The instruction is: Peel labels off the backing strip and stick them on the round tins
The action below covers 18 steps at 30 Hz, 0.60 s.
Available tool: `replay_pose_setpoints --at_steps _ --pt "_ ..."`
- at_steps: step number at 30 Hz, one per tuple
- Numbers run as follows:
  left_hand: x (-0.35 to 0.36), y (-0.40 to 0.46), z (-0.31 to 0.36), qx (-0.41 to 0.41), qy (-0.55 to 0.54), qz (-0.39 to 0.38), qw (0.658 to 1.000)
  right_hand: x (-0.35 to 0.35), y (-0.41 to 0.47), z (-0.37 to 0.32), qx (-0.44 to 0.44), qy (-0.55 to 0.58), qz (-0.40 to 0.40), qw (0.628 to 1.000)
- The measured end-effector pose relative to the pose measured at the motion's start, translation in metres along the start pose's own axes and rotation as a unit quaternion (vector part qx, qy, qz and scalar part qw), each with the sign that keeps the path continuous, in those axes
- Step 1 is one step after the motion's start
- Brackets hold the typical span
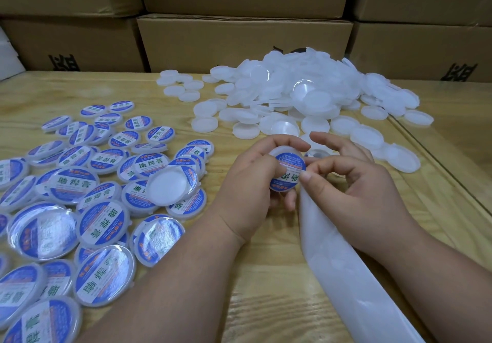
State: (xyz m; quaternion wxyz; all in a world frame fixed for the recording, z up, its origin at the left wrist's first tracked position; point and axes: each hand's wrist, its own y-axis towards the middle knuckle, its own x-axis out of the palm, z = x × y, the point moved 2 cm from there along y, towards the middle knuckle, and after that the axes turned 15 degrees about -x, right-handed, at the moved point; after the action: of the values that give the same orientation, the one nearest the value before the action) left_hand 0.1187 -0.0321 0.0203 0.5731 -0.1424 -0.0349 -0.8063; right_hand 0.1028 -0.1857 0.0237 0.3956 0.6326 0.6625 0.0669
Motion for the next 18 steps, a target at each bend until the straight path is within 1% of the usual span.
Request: replay_pose_setpoints --at_steps 9,14,18 --pt "0.0027 -0.0022 -0.0002 -0.014 0.000 0.002 1.000 0.0000 -0.0006 0.0028 0.011 0.005 0.014 1.000" --pt "0.0038 -0.0023 -0.0033 0.005 0.052 0.036 0.998 0.0003 -0.0002 0.0027 0.014 -0.002 0.029 0.999" --pt "0.0027 -0.0014 -0.0053 0.025 0.082 0.055 0.995 0.0000 -0.0006 0.0039 -0.001 -0.009 0.062 0.998"
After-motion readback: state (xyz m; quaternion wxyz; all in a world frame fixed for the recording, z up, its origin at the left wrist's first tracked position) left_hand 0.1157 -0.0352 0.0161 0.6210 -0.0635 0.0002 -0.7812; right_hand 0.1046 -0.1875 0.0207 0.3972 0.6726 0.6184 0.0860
